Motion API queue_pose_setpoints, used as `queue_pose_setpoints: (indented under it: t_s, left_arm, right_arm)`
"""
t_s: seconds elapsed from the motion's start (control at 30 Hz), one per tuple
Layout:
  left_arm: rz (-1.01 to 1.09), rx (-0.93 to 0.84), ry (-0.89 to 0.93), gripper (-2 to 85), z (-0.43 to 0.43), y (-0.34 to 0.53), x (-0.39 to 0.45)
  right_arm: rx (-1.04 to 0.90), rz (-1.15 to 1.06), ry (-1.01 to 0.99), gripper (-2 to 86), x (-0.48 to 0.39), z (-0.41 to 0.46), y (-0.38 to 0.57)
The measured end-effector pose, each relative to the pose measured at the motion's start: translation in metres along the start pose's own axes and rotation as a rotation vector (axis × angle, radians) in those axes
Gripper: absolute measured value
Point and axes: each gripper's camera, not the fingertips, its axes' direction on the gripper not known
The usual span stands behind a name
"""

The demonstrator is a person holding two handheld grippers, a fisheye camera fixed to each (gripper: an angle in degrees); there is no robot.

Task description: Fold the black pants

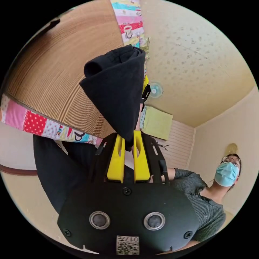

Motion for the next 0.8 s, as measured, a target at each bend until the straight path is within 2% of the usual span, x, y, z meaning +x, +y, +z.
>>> queue_pose_setpoints:
  t_s: [0.07,0.23,0.3,0.37,0.4,0.5,0.53,0.6,0.67,0.7,0.73,0.77,0.8]
  left_arm:
    - [0.061,0.166,-0.018,5.2,-0.081,0.004,0.022]
    - [0.114,0.423,-0.172,6.1,-0.209,-0.003,0.036]
    - [0.055,0.524,-0.216,7.8,-0.241,-0.011,0.009]
    - [-0.136,0.592,-0.285,11.1,-0.262,-0.015,-0.060]
    - [-0.182,0.586,-0.287,11.5,-0.262,-0.014,-0.079]
    - [-0.402,0.501,-0.304,10.7,-0.227,0.006,-0.181]
    - [-0.492,0.437,-0.329,9.2,-0.201,0.021,-0.224]
    - [-0.629,0.304,-0.376,4.7,-0.153,0.050,-0.290]
    - [-0.879,0.037,-0.400,0.5,-0.083,0.114,-0.376]
    - [-0.966,-0.041,-0.392,0.2,-0.066,0.135,-0.393]
    - [-1.154,-0.170,-0.361,-0.1,-0.037,0.180,-0.415]
    - [-1.310,-0.201,-0.312,-0.3,-0.019,0.217,-0.422]
    - [-1.366,-0.168,-0.277,-0.4,-0.012,0.232,-0.421]
  right_arm:
    - [-0.082,-0.044,-0.037,5.9,-0.014,0.073,-0.037]
    - [-0.204,-0.068,-0.122,7.1,-0.008,0.239,-0.096]
    - [-0.215,0.071,-0.006,9.0,0.036,0.284,-0.100]
    - [-0.266,0.234,0.123,10.0,0.085,0.291,-0.085]
    - [-0.314,0.350,0.217,9.2,0.116,0.282,-0.064]
    - [-0.404,0.483,0.321,3.7,0.159,0.217,0.000]
    - [-0.402,0.500,0.341,3.1,0.162,0.198,0.013]
    - [-0.406,0.580,0.415,1.6,0.163,0.105,0.073]
    - [-0.404,0.682,0.498,1.1,0.148,0.026,0.124]
    - [-0.373,0.775,0.581,0.9,0.129,-0.031,0.160]
    - [-0.342,0.826,0.623,0.8,0.116,-0.060,0.179]
    - [-0.241,0.928,0.695,0.6,0.084,-0.118,0.216]
    - [-0.094,1.005,0.744,0.5,0.045,-0.169,0.251]
